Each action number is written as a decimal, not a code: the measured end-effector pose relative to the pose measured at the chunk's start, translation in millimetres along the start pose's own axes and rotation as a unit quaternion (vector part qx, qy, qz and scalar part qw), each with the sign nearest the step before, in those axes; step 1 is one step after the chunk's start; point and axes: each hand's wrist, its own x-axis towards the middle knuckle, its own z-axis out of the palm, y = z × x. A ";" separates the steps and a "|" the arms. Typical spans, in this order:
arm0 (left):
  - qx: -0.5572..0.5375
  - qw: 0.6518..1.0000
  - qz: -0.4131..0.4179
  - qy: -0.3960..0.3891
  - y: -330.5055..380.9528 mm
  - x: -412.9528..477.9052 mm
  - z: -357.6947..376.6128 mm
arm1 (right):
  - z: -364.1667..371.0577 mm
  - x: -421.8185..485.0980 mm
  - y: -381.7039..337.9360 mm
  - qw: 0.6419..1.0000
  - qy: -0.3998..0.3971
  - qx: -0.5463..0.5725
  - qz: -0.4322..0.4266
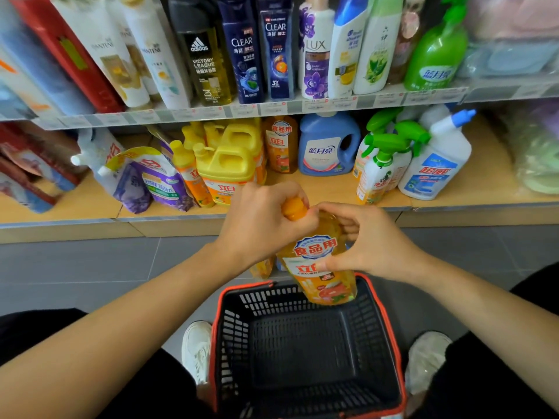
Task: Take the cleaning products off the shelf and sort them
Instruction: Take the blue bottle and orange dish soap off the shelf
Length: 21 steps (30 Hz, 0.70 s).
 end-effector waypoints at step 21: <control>-0.495 0.851 -0.141 -0.107 -9.0 4.0 1.6 | -18.4 9.2 2.8 0.964 -0.060 0.252 0.061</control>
